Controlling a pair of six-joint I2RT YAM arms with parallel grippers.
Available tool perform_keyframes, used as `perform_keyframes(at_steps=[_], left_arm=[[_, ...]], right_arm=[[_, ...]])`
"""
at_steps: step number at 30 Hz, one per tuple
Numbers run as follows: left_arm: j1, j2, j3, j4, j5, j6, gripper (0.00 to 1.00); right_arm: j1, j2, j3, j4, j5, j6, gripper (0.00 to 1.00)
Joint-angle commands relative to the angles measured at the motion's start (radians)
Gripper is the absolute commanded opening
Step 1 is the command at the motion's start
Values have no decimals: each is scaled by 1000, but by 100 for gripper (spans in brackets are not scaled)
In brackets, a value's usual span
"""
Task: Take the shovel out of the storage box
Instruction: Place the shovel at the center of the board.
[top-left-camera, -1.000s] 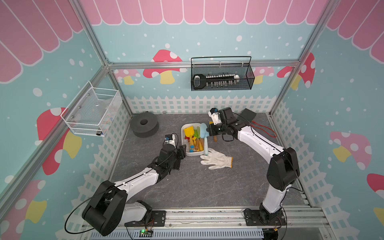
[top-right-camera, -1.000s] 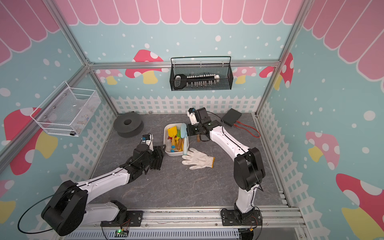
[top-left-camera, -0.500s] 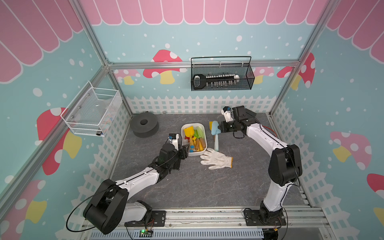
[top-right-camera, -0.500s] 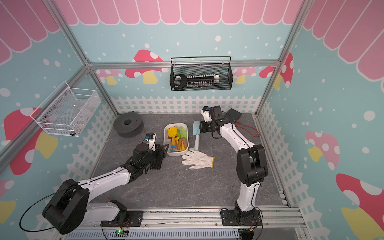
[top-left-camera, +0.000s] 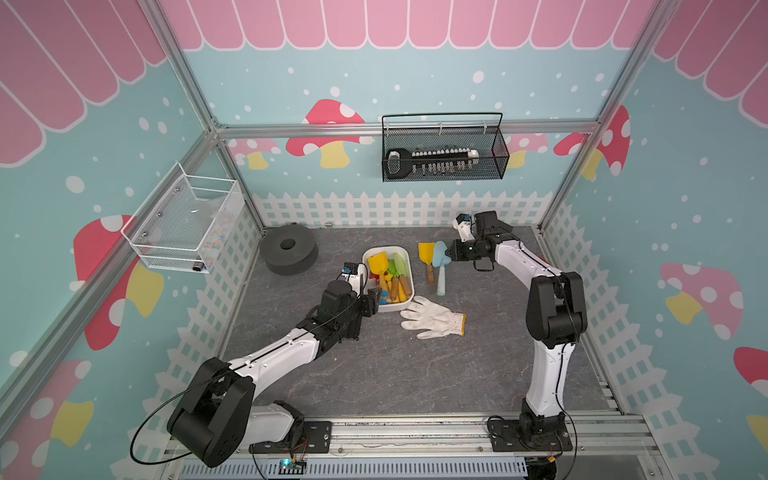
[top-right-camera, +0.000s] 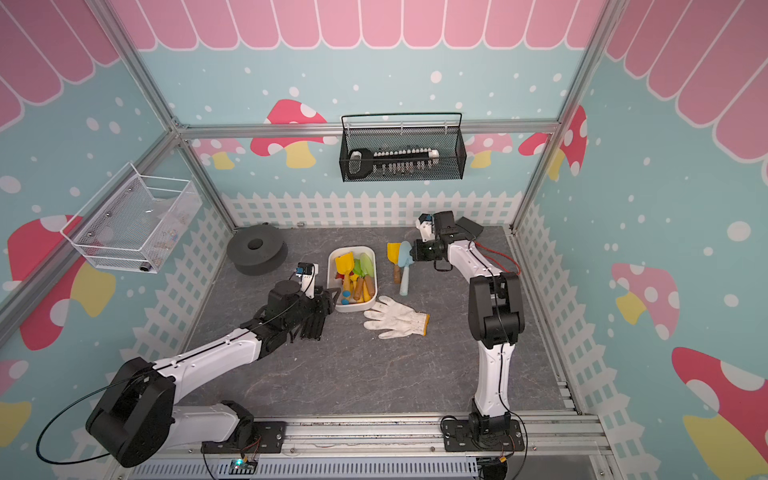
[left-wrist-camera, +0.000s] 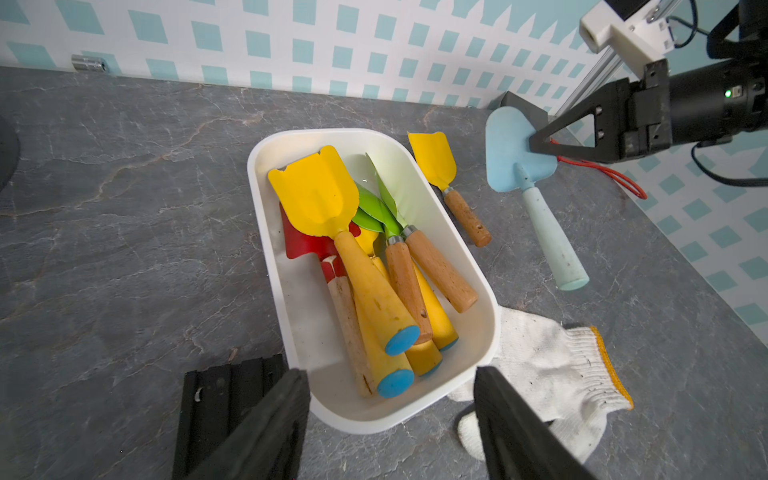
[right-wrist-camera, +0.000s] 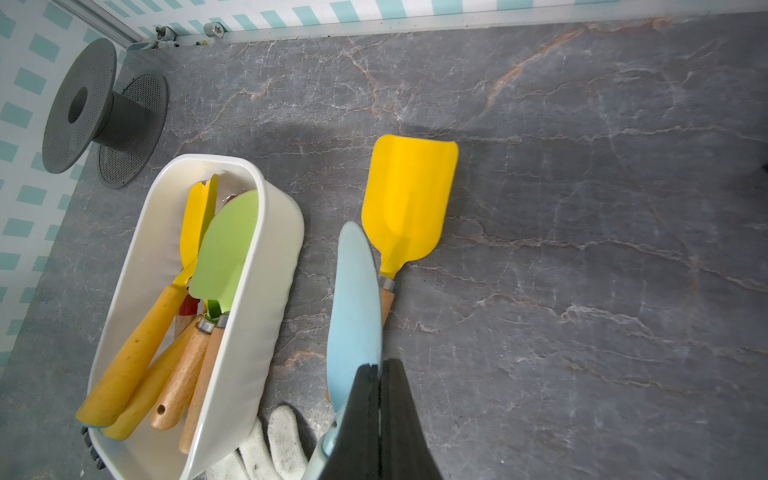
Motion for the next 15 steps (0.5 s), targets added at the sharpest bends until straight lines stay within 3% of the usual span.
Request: perform_keyframes(at_steps=[1, 7, 15], left_arm=[[-3, 22, 43, -45, 28, -7, 67], [-3, 30, 41, -41, 54, -22, 67], [-3, 38, 35, -30, 44, -18, 67]], right_arm=[[-34, 37, 62, 10, -56, -16, 0], [-57, 140, 183, -23, -99, -19, 0], [-66, 245, 304, -59, -62, 5, 0]])
